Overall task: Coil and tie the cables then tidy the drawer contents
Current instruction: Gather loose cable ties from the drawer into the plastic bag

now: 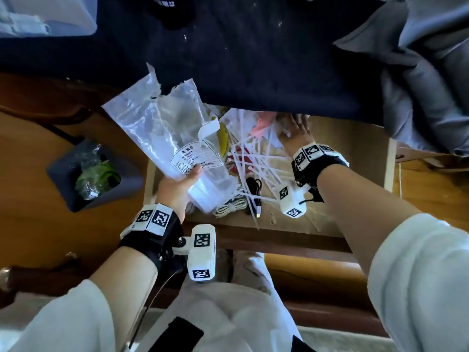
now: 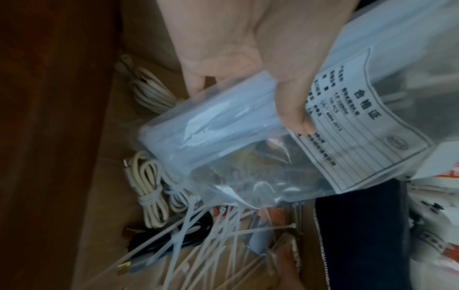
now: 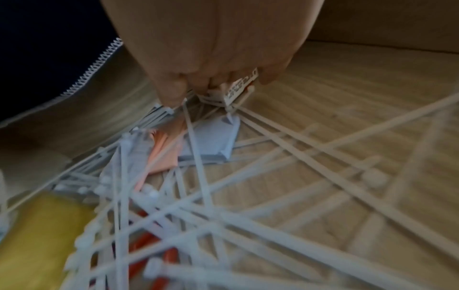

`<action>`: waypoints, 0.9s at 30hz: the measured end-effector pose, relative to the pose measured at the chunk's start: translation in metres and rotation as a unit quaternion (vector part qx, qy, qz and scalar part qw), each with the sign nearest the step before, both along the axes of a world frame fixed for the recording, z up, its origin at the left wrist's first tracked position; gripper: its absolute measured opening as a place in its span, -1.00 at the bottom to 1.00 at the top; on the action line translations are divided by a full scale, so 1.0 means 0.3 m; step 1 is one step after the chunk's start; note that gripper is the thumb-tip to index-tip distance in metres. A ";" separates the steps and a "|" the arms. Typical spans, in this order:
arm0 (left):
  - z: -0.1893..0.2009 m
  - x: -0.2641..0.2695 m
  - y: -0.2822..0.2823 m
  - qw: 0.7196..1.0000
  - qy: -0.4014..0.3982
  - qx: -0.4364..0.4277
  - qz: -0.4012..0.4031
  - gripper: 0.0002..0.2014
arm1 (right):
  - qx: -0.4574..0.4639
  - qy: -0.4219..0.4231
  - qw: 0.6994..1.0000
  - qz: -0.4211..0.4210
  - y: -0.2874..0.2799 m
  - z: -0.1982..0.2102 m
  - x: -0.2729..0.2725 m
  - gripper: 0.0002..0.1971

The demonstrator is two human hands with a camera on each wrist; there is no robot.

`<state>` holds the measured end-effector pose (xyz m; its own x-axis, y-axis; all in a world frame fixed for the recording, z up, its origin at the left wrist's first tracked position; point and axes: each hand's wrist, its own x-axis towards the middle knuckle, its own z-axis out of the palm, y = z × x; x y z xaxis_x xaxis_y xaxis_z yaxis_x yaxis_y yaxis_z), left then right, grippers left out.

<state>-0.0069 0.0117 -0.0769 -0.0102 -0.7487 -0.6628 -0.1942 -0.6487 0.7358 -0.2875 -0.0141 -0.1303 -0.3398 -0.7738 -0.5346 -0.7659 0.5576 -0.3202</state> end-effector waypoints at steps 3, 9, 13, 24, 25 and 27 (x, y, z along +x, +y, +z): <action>0.002 -0.019 -0.031 0.998 0.049 -0.013 0.046 -0.30 | -0.011 -0.023 0.998 0.063 0.114 0.014 0.014 -0.38; 0.019 -0.037 -0.065 0.997 0.060 0.014 0.041 -0.33 | -0.023 0.020 0.999 -0.019 0.176 0.093 -0.021 -0.46; 0.026 -0.025 -0.089 0.997 0.008 -0.076 0.020 -0.84 | 0.021 0.048 0.999 0.015 0.075 0.058 -0.067 -0.33; -0.005 0.046 -0.066 0.991 0.094 -0.090 0.041 -0.51 | 0.175 0.087 0.980 -0.022 0.267 0.043 -0.121 -0.72; -0.001 0.045 -0.065 0.990 0.100 -0.090 0.041 -0.46 | 0.179 0.081 0.979 -0.048 0.257 0.056 -0.124 -0.74; 0.004 0.045 -0.065 0.990 0.107 -0.087 0.039 -0.42 | 0.181 0.086 0.977 -0.067 0.227 0.062 -0.114 -0.70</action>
<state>0.0067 -0.0078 -0.0757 -0.0747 -0.8558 -0.5119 0.0239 -0.5147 0.8570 -0.3217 0.0540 -0.1116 -0.5347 -0.4874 -0.6903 -0.7033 0.7096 0.0436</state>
